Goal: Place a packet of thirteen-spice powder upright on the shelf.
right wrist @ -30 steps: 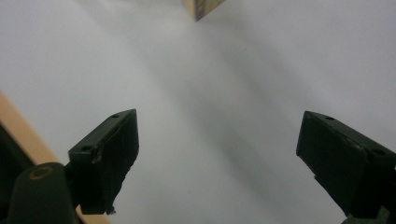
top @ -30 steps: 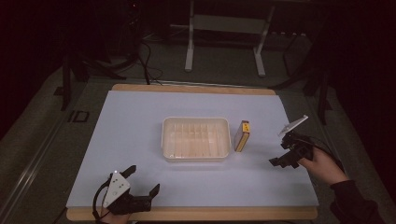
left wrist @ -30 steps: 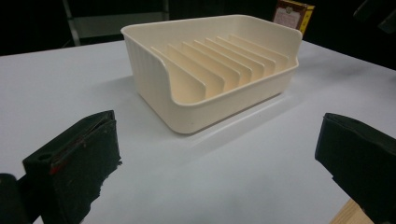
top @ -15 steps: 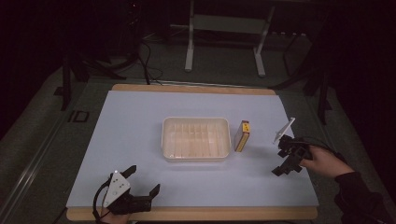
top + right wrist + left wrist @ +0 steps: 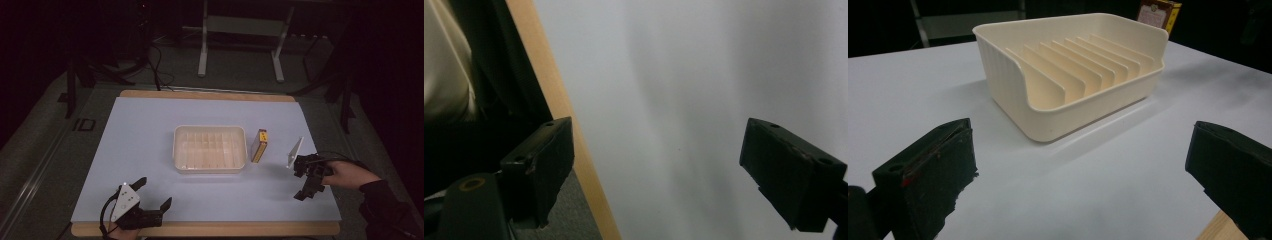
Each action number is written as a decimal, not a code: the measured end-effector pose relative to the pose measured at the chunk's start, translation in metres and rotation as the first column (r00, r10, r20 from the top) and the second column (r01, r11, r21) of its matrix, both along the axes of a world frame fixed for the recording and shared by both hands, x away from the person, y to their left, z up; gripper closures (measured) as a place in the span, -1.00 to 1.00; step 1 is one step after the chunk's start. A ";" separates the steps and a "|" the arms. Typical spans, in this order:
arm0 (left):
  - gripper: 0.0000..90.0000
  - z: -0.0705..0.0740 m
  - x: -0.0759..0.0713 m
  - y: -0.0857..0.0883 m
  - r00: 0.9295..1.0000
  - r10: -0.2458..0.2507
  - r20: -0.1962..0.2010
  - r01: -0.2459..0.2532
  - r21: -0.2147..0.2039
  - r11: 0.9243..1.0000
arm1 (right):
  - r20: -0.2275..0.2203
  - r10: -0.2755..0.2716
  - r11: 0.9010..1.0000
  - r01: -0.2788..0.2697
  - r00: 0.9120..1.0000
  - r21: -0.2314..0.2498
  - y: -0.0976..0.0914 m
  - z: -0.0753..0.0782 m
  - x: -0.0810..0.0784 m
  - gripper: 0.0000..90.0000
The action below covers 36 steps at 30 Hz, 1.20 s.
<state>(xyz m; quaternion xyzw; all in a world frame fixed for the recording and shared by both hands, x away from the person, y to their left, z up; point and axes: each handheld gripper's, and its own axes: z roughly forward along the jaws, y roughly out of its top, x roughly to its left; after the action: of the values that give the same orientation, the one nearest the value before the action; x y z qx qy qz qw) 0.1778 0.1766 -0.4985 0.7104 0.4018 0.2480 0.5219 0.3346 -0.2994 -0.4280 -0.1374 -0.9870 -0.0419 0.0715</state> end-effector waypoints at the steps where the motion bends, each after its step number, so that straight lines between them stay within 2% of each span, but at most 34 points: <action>1: -1.00 0.000 0.000 0.000 1.000 -0.001 0.000 0.001 0.001 1.000 | -0.004 0.013 1.000 -0.013 1.000 -0.002 0.001 0.001 -0.002 -0.69; 5: -1.00 0.000 0.000 0.000 1.000 -0.002 0.000 0.002 0.000 1.000 | -0.001 0.069 0.998 -0.069 0.998 -0.005 0.007 0.001 -0.007 -0.69; 11: -1.00 0.000 0.000 -0.001 1.000 -0.006 -0.001 0.006 0.000 1.000 | 0.031 0.127 0.991 -0.126 0.991 -0.042 0.017 0.000 -0.015 -0.67; 15: -1.00 0.000 0.001 -0.001 1.000 -0.006 -0.001 0.006 -0.002 1.000 | 0.019 0.164 0.985 -0.163 0.986 -0.053 0.023 0.000 -0.019 -0.67; 23: -1.00 0.000 0.001 -0.001 1.000 -0.012 -0.002 0.012 -0.001 1.000 | 0.014 0.217 0.976 -0.216 0.976 -0.031 0.042 0.003 -0.022 -0.64; 30: -1.00 0.000 0.001 -0.002 1.000 -0.014 -0.001 0.014 -0.001 1.000 | 0.024 0.273 0.962 -0.273 0.962 -0.009 0.059 0.008 -0.023 -0.64; 36: -1.00 0.000 0.002 -0.002 1.000 -0.014 0.000 0.014 0.000 1.000 | 0.028 0.327 0.944 -0.328 0.945 0.026 0.074 0.013 -0.021 -0.64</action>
<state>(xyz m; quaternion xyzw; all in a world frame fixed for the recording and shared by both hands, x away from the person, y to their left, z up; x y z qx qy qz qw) 0.1794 0.1747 -0.4985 0.7131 0.3970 0.2444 0.5237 0.3136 -0.2250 -0.4155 0.0299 -0.9962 -0.0462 0.0680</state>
